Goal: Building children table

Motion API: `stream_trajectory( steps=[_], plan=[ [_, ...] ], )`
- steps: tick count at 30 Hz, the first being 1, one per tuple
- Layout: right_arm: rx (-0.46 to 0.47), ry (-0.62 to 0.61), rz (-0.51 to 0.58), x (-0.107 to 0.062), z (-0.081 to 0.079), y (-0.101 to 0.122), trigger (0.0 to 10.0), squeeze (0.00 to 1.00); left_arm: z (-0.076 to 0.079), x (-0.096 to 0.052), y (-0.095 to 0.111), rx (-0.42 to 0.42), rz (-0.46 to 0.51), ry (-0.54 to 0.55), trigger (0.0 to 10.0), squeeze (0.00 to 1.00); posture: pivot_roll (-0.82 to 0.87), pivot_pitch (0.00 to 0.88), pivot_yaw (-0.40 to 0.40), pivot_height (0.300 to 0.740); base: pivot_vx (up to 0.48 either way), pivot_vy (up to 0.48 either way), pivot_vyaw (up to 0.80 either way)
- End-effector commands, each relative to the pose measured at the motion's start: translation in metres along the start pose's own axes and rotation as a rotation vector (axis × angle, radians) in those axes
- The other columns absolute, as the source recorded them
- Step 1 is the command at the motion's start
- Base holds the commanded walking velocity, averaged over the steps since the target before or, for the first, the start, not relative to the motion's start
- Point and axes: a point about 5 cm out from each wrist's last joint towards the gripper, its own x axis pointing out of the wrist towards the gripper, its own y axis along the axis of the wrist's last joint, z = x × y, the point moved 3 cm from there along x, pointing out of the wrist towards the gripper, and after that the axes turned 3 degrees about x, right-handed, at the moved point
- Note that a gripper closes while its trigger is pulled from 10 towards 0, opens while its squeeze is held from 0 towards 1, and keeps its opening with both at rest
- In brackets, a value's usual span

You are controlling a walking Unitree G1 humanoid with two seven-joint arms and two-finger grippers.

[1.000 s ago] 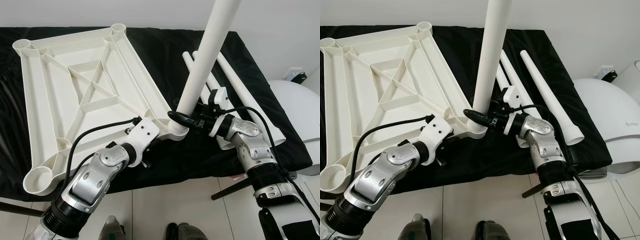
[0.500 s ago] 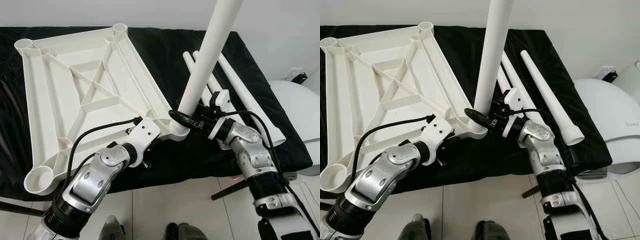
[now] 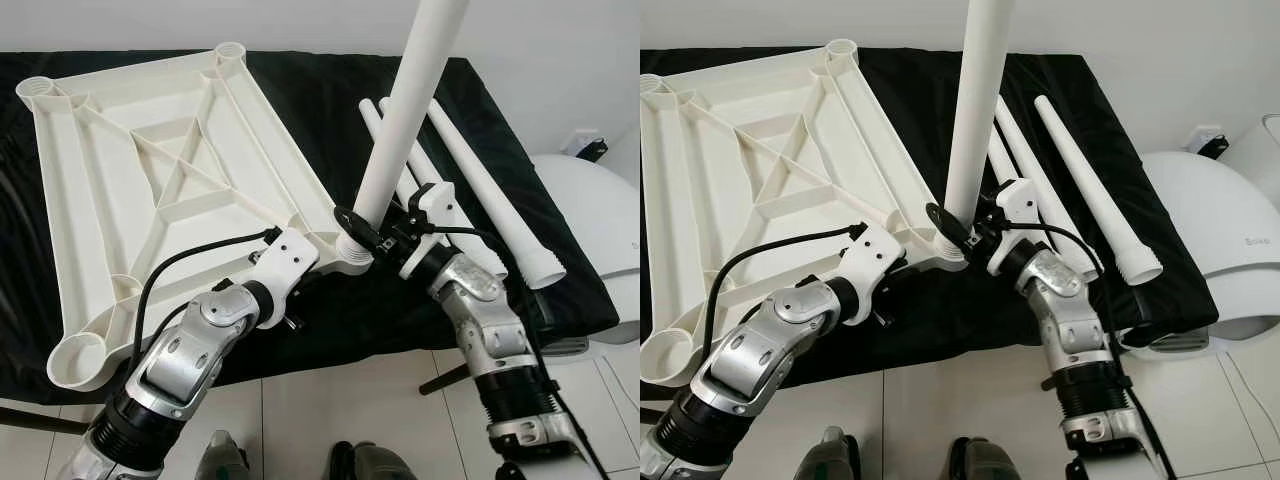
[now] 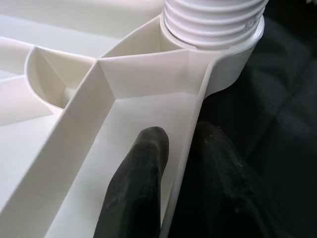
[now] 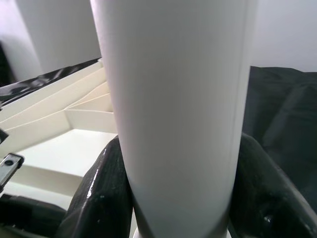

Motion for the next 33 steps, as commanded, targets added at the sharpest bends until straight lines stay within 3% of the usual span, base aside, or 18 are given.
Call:
stream_trajectory(
  steps=[1,9,20,32,33],
  plan=[
    [0.014,-0.058,0.03,-0.001,0.006,0.007,0.0,0.0,0.013,0.002,0.006,0.003,0.028,-0.061,10.0,0.0,0.07,0.186,-0.074,0.74,0.0,0.0,0.0],
    [0.024,-0.223,0.048,0.001,-0.003,0.005,0.0,0.0,0.014,0.003,0.007,-0.007,0.029,-0.056,10.0,0.0,0.07,0.195,-0.075,0.74,0.0,0.0,0.0],
    [0.036,-0.333,0.052,0.007,-0.021,-0.002,0.0,0.0,0.016,0.003,0.008,-0.014,0.029,-0.057,10.0,0.0,0.07,0.198,-0.071,0.74,0.0,0.0,0.0],
    [0.012,-0.451,0.002,0.015,-0.024,-0.018,0.0,0.0,0.014,0.003,0.011,-0.012,0.033,-0.054,10.0,0.0,0.08,0.194,-0.07,0.74,0.0,0.0,0.0],
    [0.02,-0.459,-0.005,0.015,-0.025,-0.02,2.2,0.0,0.013,0.003,0.011,-0.012,0.034,-0.052,10.0,0.0,0.08,0.193,-0.07,0.74,0.0,0.0,0.0]
  ],
)
